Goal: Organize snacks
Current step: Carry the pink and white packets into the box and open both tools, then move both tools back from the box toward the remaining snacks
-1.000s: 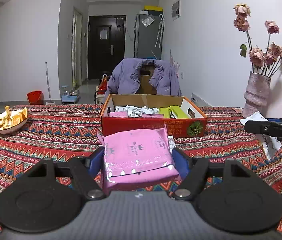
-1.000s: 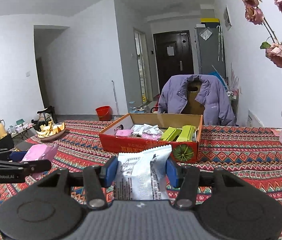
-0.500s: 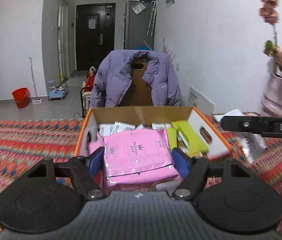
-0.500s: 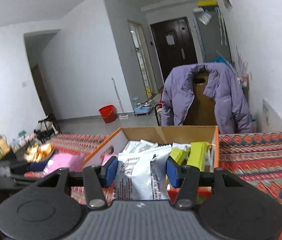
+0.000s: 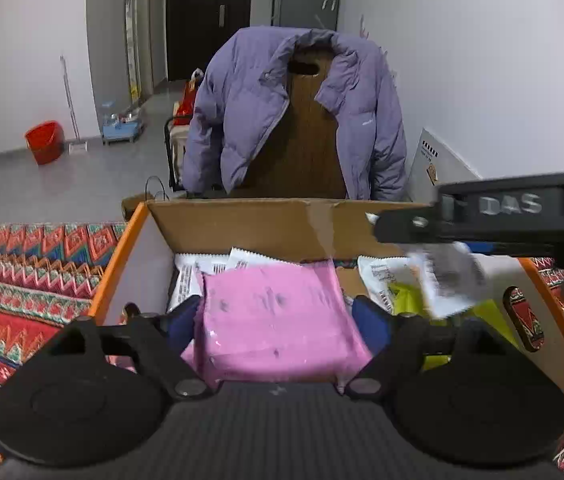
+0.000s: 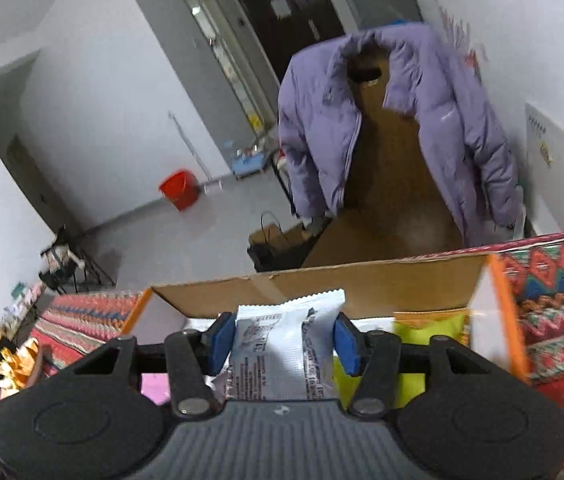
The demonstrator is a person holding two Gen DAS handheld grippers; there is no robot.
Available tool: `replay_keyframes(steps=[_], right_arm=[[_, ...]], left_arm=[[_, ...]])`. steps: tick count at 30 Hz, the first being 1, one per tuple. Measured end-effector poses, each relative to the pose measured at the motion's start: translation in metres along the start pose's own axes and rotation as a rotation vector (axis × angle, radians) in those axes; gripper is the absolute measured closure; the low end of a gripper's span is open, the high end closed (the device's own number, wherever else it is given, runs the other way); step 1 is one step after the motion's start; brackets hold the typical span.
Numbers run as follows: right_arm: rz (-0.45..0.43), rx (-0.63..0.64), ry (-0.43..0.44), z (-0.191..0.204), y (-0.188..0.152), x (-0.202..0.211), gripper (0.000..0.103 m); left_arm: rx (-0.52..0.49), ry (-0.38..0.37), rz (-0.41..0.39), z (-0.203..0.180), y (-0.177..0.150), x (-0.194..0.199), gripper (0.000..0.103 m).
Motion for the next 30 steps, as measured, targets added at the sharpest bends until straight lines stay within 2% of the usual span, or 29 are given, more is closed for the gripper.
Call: replay_keyframes(steps=[3, 7, 10, 20, 23, 26, 30], right_arm=[[0.002, 0.003, -0.006, 0.003, 0.002, -0.012, 0.037], [-0.029, -0.017, 0.01, 0.0, 0.001, -0.004, 0.035], [-0.038, 0.015, -0.016, 0.0, -0.004, 0.014, 0.034], [-0.08, 0.194, -0.171, 0.003, -0.038, 0.122, 0.03], [-0.096, 0.203, -0.171, 0.005, -0.053, 0.157, 0.028], [-0.13, 0.233, -0.165, 0.012, -0.072, 0.193, 0.017], [-0.171, 0.293, -0.152, 0.026, -0.105, 0.243, 0.016]], left_arm=[[-0.022, -0.02, -0.03, 0.005, -0.001, 0.003, 0.015], [-0.018, -0.015, -0.048, 0.014, -0.002, 0.017, 0.014], [-0.018, 0.009, -0.058, 0.026, -0.005, 0.034, 0.013], [-0.025, 0.085, -0.084, 0.057, -0.022, 0.123, 0.011], [-0.022, 0.094, -0.082, 0.058, -0.035, 0.151, 0.009], [-0.033, 0.095, -0.093, 0.056, -0.054, 0.183, 0.008], [-0.046, 0.071, -0.126, 0.051, -0.08, 0.232, 0.005]])
Point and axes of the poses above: each gripper's, at about its wrist camera, not at the fingertips, and x roughly against the way its jaws point, z to its left, y to its top, the point moved 2 cm from there along -x, roughly the way its jaws point
